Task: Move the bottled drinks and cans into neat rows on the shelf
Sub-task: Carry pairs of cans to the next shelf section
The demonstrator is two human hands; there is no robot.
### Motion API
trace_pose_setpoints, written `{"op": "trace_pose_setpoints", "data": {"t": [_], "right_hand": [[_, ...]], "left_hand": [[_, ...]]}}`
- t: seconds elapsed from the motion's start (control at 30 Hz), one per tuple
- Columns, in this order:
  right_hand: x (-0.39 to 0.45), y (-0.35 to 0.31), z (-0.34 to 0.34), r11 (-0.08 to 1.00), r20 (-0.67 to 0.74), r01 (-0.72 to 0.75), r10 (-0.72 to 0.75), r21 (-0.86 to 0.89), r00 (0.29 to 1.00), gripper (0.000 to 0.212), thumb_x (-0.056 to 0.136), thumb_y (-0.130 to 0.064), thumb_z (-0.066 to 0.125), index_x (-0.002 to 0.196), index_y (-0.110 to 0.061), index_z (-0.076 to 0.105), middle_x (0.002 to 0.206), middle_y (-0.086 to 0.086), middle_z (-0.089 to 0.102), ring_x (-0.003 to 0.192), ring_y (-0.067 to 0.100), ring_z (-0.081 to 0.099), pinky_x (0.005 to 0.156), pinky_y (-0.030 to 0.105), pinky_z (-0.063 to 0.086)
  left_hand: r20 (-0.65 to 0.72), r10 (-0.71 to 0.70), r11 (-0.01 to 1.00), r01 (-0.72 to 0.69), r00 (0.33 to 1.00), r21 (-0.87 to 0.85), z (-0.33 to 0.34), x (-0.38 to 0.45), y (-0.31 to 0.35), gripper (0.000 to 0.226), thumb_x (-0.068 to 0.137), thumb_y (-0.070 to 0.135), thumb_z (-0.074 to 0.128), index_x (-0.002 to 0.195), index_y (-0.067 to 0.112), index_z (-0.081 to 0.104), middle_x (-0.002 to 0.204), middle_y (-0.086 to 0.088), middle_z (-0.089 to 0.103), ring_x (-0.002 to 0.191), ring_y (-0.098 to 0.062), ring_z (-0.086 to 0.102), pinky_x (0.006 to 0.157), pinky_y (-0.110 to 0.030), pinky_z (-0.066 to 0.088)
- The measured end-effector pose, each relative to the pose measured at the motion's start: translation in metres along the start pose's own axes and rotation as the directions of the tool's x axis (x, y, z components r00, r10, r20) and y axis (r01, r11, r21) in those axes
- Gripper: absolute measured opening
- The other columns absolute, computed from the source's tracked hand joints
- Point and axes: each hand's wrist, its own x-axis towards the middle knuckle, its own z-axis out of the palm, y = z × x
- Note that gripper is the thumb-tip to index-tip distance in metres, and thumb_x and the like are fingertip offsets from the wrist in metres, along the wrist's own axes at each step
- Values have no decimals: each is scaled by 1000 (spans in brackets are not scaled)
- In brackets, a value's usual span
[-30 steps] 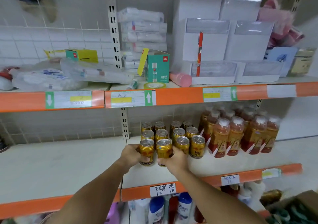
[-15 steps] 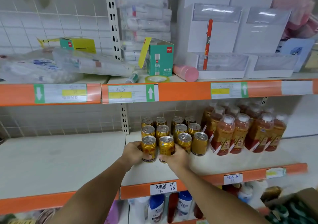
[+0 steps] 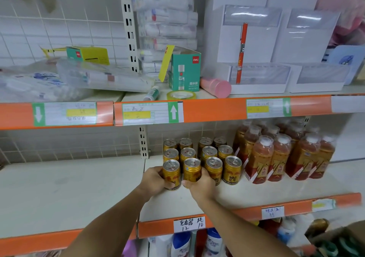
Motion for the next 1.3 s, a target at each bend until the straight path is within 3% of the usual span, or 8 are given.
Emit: {"op": "trace_pose_setpoints", "data": {"t": [0.27, 0.43, 0.63, 0.7, 0.83, 1.0, 1.13, 1.3], "right_hand": [[0, 2, 9, 998, -4, -8, 8, -69, 1000, 79, 67, -44, 89, 126, -15, 46, 116, 9, 67, 102, 29, 67, 68, 30, 49], [1, 5, 8, 997, 35, 15, -13, -70, 999, 79, 69, -41, 88, 130, -14, 47, 120, 9, 67, 107, 29, 66, 79, 33, 54], [1, 12, 3, 998, 52, 56, -56, 11, 997, 68, 76, -33, 84, 136, -26, 54, 120, -1, 68, 110, 24, 64, 89, 33, 53], [2, 12, 3, 998, 50, 36, -38, 43, 998, 68, 74, -34, 86, 134, -26, 56, 121, -2, 69, 111, 25, 64, 91, 35, 53], [4, 14, 4, 998, 33, 28, -30, 57, 999, 72, 70, -37, 89, 134, -24, 58, 122, 0, 70, 110, 26, 65, 90, 35, 53], [6, 15, 6, 998, 28, 41, -43, 54, 999, 75, 70, -38, 88, 137, -24, 58, 122, -1, 70, 110, 27, 66, 84, 29, 49], [6, 19, 6, 997, 30, 48, -50, 57, 998, 62, 73, -30, 86, 130, -27, 62, 117, -3, 72, 108, 24, 66, 84, 27, 47], [5, 20, 5, 998, 37, 31, -34, 62, 999, 60, 72, -38, 86, 127, -29, 65, 114, -7, 73, 103, 21, 67, 83, 28, 48]], "left_hand": [[-5, 5, 999, -5, 1000, -34, 2, 3, -7, 68, 61, 4, 94, 119, 20, 65, 110, 3, 73, 102, -13, 68, 91, -29, 54], [4, -5, 999, 5, 1000, -39, 3, 3, -9, 65, 63, 3, 93, 117, 24, 63, 109, 7, 73, 103, -12, 68, 90, -28, 53], [9, -4, 999, 5, 1000, -52, 4, 0, -7, 57, 64, 0, 92, 106, 29, 65, 96, 18, 73, 92, -2, 68, 72, -14, 50], [1, -5, 999, 5, 1000, -45, 5, -1, -7, 58, 64, 0, 91, 107, 29, 65, 97, 17, 72, 93, -1, 68, 75, -15, 51], [-27, -11, 1000, 10, 1000, -7, 9, -2, -7, 63, 66, 4, 91, 120, 22, 65, 110, 8, 72, 104, -14, 68, 98, -32, 53], [-82, 36, 995, -28, 996, 94, 12, -5, -9, 51, 70, 15, 91, 112, 28, 64, 99, 14, 68, 98, -13, 67, 92, -26, 51], [-92, 44, 996, -36, 995, 84, 14, -6, -11, 52, 71, 14, 90, 117, 22, 68, 102, 11, 72, 99, -12, 68, 95, -31, 53], [-113, 43, 999, -41, 993, 19, 19, -7, -15, 54, 74, 13, 87, 123, 24, 66, 106, 13, 72, 102, -9, 67, 97, -31, 53]]}}
